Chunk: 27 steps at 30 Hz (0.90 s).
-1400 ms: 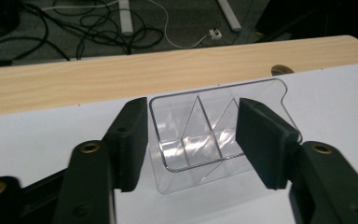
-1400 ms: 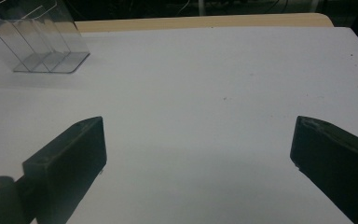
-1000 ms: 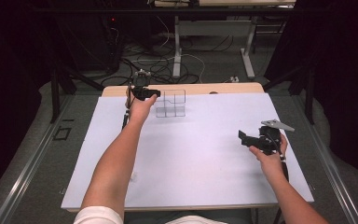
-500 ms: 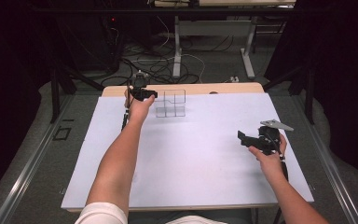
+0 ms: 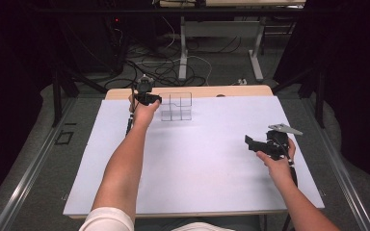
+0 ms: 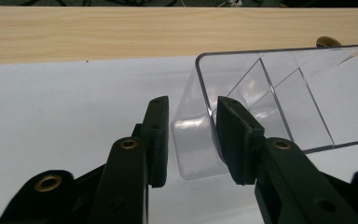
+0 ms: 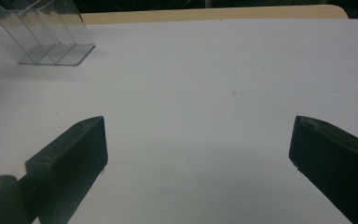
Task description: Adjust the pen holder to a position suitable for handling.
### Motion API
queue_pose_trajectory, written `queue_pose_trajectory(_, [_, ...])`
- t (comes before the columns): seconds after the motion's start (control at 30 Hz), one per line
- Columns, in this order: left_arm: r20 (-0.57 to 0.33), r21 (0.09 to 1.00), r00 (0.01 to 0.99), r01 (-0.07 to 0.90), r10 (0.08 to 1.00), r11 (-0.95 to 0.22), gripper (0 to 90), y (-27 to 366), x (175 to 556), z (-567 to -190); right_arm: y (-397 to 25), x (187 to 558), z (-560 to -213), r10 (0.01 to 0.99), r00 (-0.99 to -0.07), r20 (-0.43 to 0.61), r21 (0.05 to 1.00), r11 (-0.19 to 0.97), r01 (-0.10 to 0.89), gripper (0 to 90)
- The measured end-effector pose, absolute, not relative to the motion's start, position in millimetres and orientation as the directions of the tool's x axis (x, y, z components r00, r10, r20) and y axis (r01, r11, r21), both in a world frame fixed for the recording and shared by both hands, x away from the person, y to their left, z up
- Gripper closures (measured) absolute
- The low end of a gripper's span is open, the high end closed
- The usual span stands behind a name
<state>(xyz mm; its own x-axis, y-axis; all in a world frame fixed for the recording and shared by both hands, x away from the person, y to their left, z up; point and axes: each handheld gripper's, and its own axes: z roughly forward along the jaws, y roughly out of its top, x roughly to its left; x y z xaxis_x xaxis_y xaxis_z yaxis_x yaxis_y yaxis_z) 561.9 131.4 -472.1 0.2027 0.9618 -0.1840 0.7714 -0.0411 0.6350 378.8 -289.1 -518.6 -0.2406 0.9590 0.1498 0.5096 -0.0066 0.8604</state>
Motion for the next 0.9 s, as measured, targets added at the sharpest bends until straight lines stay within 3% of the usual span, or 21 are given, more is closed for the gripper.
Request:
queue_pose_trajectory(0.23, [-0.190, 0.635, 0.193, 0.772, 0.963, -0.029, 74.1, 126.3, 560.2, -471.7, -288.9, 378.8, -518.7, 0.959, -0.239, 0.154, 0.858, -0.009, 0.514, 4.7])
queue_pose_trajectory(0.37, [-0.202, 0.633, 0.175, 0.774, 0.964, -0.008, 82.8, 122.1, 559.2, -471.4, -288.8, 378.7, -518.7, 0.959, -0.240, 0.154, 0.858, -0.009, 0.513, 4.8])
queue_pose_trajectory(0.9, [-0.186, 0.624, 0.100, 0.781, 0.977, 0.039, 87.8, 115.7, 555.3, -468.7, -289.4, 379.2, -518.8, 0.958, -0.241, 0.154, 0.859, -0.009, 0.513, 5.2])
